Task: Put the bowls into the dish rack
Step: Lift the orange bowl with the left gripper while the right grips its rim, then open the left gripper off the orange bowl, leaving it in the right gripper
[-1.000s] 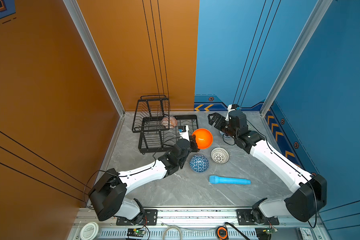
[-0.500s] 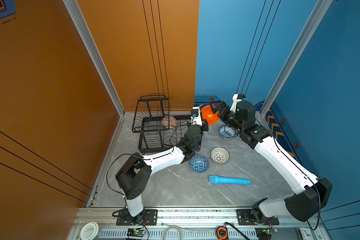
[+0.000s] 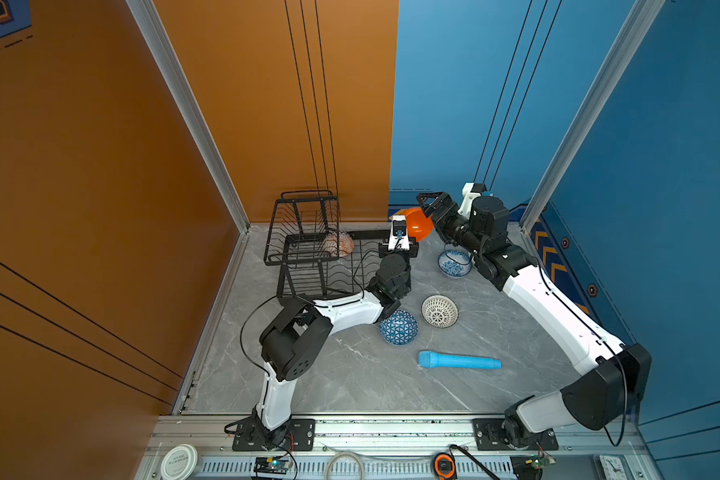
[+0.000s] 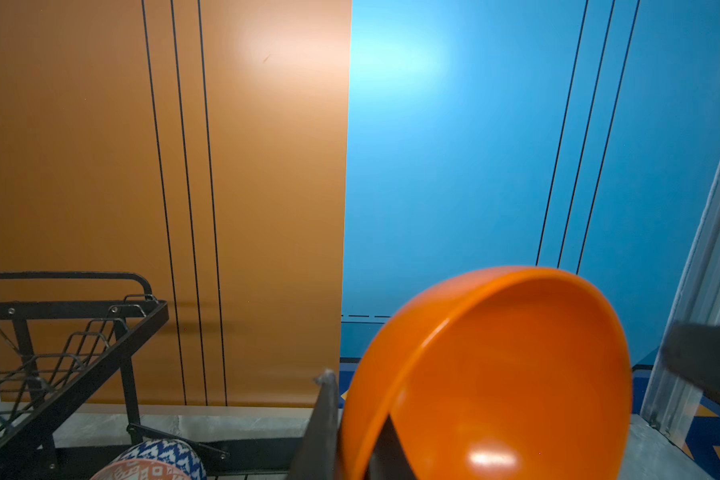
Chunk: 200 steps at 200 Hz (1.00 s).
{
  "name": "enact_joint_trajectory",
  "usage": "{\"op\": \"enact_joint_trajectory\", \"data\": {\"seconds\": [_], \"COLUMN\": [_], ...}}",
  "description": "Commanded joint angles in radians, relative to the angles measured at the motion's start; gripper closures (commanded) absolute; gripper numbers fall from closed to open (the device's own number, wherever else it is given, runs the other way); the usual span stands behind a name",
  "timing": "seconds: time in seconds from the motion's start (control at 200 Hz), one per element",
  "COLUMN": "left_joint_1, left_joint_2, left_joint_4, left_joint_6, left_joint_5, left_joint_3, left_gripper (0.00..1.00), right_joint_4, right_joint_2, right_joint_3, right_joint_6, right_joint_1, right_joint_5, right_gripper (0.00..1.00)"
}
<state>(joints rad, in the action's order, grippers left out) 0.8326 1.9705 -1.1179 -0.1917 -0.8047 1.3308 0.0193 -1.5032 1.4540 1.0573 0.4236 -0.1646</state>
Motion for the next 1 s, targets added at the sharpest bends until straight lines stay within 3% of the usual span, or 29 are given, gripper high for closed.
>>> {"op": "enact_joint_trajectory", "data": {"seconds": [0.0,0.11,0.485,0.716,0.996], "left_joint_1": [0.003,0.008,-0.006,-0.004,-0.012], "left_joint_2": [0.016,0.033,0.023,0.017,0.0], "left_joint_4": [-0.219,-0.288,-0.289,-0.289,-0.287], "left_joint_6": [-0.096,-0.15,-0.135,-0.13,-0.131], "left_joint_5": [-0.009,0.011,0.034,0.042,0.02], "left_joint_3": [-0.001,-0.018,-0.063,-0.083,-0.103], "left_gripper": [1.0,1.0,1.0,1.0,1.0], "right_joint_4": [-0.087,-0.126,-0.16,-0.183,-0.212], "right_joint_2": [-0.054,-0.087,-0.117,-0.152,-0.158], "right_joint_3": [0.024,0.025,0.026,0.04,0.038], "right_joint_6": [0.087,0.118,0.138,0.15,0.166], "right_joint_1": [-0.007,-0.006,-0.006,-0.006,-0.006], "right_joint_5": [-0.069,-0.083,-0.068,-0.081,-0.095], "right_gripper": [0.07,0.12,0.37,0.71,0.99]}}
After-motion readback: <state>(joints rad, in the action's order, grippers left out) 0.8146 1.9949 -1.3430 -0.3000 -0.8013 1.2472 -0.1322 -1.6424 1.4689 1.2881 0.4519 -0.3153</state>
